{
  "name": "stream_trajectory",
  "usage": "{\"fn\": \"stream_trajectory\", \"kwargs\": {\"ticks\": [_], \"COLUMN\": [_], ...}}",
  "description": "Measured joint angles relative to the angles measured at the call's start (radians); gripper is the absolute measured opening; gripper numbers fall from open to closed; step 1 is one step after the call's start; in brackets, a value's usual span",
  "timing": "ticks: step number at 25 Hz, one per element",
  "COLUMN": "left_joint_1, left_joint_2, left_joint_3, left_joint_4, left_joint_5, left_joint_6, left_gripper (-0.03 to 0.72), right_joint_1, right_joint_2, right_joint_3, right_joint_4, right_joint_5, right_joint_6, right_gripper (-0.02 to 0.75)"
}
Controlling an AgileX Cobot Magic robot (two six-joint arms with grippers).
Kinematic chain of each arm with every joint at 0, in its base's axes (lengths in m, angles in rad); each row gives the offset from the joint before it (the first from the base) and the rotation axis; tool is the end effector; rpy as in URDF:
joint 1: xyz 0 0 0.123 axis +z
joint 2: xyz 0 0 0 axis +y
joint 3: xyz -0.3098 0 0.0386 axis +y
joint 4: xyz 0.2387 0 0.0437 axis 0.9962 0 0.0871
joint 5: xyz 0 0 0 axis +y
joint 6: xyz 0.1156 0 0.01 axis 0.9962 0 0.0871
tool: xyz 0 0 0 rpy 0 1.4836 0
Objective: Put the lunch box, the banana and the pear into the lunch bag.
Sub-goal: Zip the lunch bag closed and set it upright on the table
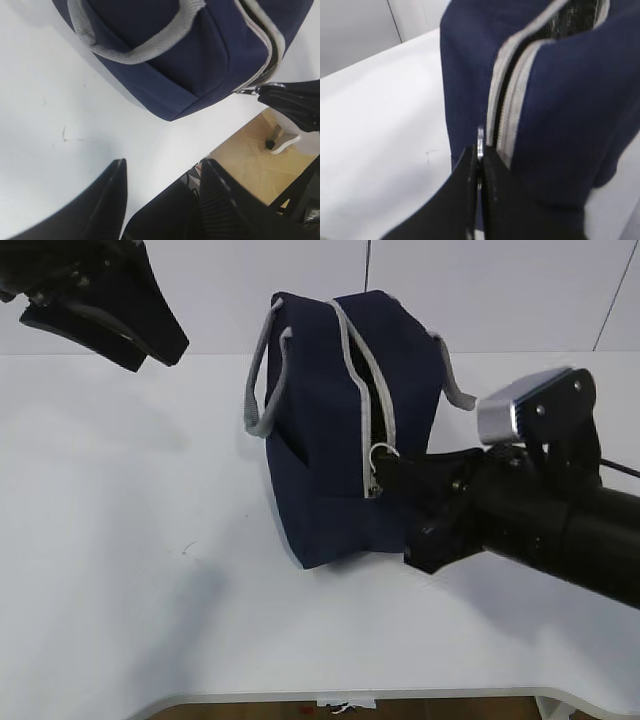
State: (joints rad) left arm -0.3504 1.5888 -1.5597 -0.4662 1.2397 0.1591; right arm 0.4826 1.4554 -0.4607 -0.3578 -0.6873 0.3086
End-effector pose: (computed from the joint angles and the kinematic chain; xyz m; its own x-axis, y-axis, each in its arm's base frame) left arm 0.2905 -0.1587 0.3731 -0.8569 0.3103 -0.4115 0.4729 0.7909 -0.3884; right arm 0.2351 0.1522 0.2305 -0.2384 -0.0949 -0.9665 -0.6368 0.7667 0.0818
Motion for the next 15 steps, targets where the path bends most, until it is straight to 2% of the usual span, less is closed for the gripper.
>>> {"fn": "stream_trajectory", "kwargs": {"ticks": [15], "left_joint_1": [0.0], "left_joint_2": [0.0], "left_joint_3": [0.0], "left_joint_4": [0.0], "left_joint_5": [0.0], "left_joint_6": [0.0], "left_gripper": [0.361], "right_joint_1": [0.0], "right_joint_2": [-0.004], "right_joint_3": [-0.302], "right_joint_4": [-0.146], "right_joint_5": [0.227], "right_joint_6": [0.141], "right_gripper": [0.001]}}
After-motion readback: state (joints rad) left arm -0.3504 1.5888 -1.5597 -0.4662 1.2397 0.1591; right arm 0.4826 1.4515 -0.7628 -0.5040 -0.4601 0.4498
